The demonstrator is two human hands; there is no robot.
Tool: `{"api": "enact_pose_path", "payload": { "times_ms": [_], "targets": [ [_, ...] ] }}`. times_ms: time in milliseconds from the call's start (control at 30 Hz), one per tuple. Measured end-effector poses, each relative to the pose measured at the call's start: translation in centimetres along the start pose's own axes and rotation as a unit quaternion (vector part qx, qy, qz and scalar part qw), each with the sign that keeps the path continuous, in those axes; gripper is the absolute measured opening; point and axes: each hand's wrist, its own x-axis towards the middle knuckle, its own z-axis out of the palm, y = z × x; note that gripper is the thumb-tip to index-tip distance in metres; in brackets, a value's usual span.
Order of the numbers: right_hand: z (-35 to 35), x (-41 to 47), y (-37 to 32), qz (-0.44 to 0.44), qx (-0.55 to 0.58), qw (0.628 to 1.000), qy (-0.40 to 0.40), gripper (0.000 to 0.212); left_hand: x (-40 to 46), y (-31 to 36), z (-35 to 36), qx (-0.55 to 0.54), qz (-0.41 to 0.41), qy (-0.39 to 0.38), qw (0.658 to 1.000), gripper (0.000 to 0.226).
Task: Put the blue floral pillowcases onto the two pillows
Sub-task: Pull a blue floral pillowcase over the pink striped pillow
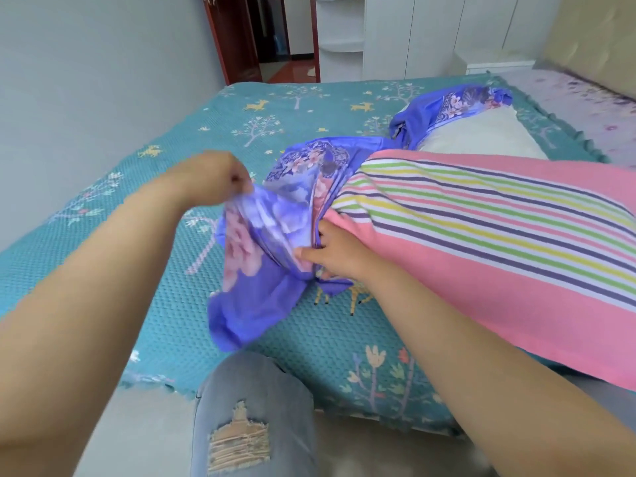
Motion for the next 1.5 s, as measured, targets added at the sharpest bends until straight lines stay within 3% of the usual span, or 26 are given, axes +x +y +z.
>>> {"api": "enact_pose_path", "payload": {
  "times_ms": [67,133,300,400,467,500,600,633,700,800,867,967,1000,1100,1167,1233,1300,1367,1500],
  "targets": [
    [-0.4,-0.1,-1.0,0.030,-0.001,0.998,-0.048,0.033,0.8,-0.9,-0.7,0.011,-0.072,0.136,0.988,0.016],
    [-1.0,-0.4,-2.2,0.037,-0.011,0.998,-0.051,0.042,1.2,-0.9,0.7,-0.028,-0.120,0.193,0.973,0.018],
    [-0.4,-2.5,-3.3,-0.062,-0.153,0.981,0.104,0.048,0.4,3.3,6.2,-0.157,-0.073,0.037,0.984,0.015],
    [1.0,-2.0,-2.6,-0.020,-0.010,0.996,0.081,0.038,0.6,3.4,7.0,-0.200,-0.087,0.073,0.973,0.018],
    [2.1,-1.7,-1.7,0.050,0.173,0.983,0.036,0.018,1.0,2.5,5.8,-0.209,-0.141,0.160,0.954,0.017],
    [2.6,-1.6,-1.1,0.080,0.223,0.972,0.014,0.019,1.2,2.2,5.0,-0.216,-0.169,0.210,0.938,0.015],
    [2.9,-1.7,-0.3,0.090,0.239,0.963,-0.089,0.019,2.2,3.0,3.1,-0.248,-0.169,0.280,0.912,0.011],
    [2.9,-1.6,-0.4,0.078,0.233,0.964,-0.104,0.018,2.6,3.6,3.1,-0.271,-0.148,0.266,0.913,0.007],
    [3.3,-0.9,-0.3,0.051,0.216,0.973,-0.063,0.017,3.0,4.8,3.7,-0.287,-0.098,0.188,0.934,0.007],
    [4.3,0.1,-0.3,0.061,0.272,0.960,0.042,0.012,2.2,4.8,6.3,-0.158,-0.093,0.070,0.981,0.050],
    [4.2,0.1,-0.6,0.109,0.371,0.920,0.067,0.004,0.2,4.2,7.8,-0.005,-0.109,0.142,0.984,0.061],
    [3.6,0.5,-0.4,0.185,0.475,0.859,0.056,0.011,-3.2,4.6,9.0,0.127,-0.048,0.280,0.950,0.036],
    [3.3,0.5,-0.4,0.199,0.489,0.848,0.050,0.016,-4.2,5.2,9.0,0.119,-0.032,0.249,0.961,0.038],
    [2.7,0.3,-0.3,0.204,0.514,0.833,0.025,0.025,-5.6,6.9,9.7,0.099,-0.085,0.059,0.990,0.059],
    [2.6,0.0,-0.5,0.193,0.518,0.833,0.014,0.022,-5.1,7.2,9.8,0.096,-0.102,0.020,0.990,0.056],
    [2.7,-0.1,-0.6,0.181,0.518,0.836,0.022,0.014,-4.0,7.0,9.9,0.049,-0.112,0.011,0.992,0.042],
    [2.9,-0.5,-0.7,0.174,0.516,0.838,0.021,0.030,-3.1,6.9,10.0,0.010,-0.116,0.005,0.993,0.031],
    [3.0,-0.6,-0.4,0.150,0.519,0.841,0.015,0.021,-2.8,7.2,9.8,-0.009,-0.107,0.025,0.994,0.025],
    [2.9,-1.1,-0.5,0.109,0.491,0.864,-0.012,0.012,-2.1,8.0,8.6,-0.194,-0.091,0.084,0.973,0.037]
  ]
}}
